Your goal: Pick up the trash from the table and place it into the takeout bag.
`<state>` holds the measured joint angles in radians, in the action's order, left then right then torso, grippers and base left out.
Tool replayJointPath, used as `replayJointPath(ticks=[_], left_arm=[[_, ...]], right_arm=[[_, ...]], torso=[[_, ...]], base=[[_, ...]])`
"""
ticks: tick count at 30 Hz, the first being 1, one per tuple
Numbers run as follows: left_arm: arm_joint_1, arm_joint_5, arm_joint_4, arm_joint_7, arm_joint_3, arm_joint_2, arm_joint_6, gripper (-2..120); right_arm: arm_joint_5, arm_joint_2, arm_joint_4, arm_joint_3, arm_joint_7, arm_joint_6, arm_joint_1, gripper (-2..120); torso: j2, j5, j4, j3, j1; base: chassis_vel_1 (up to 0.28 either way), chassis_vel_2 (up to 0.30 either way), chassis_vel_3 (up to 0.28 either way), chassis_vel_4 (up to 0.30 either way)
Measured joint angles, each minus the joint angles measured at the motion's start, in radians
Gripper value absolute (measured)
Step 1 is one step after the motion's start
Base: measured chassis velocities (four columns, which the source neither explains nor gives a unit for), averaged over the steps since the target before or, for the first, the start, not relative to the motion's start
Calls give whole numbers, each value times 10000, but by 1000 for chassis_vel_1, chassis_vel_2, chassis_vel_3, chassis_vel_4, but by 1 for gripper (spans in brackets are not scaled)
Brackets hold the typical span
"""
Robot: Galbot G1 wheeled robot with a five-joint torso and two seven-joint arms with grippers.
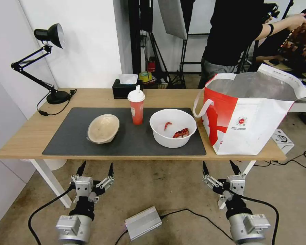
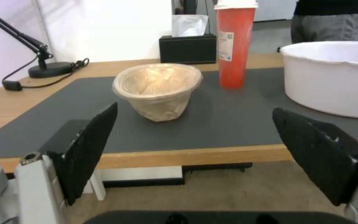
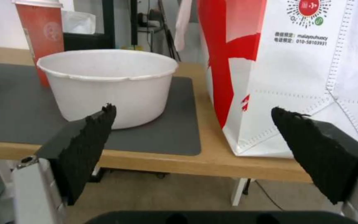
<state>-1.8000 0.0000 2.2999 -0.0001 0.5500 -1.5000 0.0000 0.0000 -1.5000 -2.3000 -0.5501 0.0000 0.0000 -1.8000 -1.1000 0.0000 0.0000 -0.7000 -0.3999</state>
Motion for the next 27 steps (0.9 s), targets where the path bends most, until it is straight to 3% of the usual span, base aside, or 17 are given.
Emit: replayJointPath(ticks=[16,20,27], left_arm=[[17,-35,6,-2,30,-20,43,100],[491,-847,352,-292,914,-596,1030,100],[531,-1137,444,-401,1140,-741,1200,100]], right_arm=[[0,-1,0,0,0,0,0,97],[6,26,-1,-2,28,-91,38,97],[303,593,-216,-172,849,-2118,897,100]], torso=[[-1,0,0,0,0],[-1,4,-1,0,0],[0,1,1,-2,0]], base=[[0,0,0,0],[0,0,0,0],[0,0,0,0]])
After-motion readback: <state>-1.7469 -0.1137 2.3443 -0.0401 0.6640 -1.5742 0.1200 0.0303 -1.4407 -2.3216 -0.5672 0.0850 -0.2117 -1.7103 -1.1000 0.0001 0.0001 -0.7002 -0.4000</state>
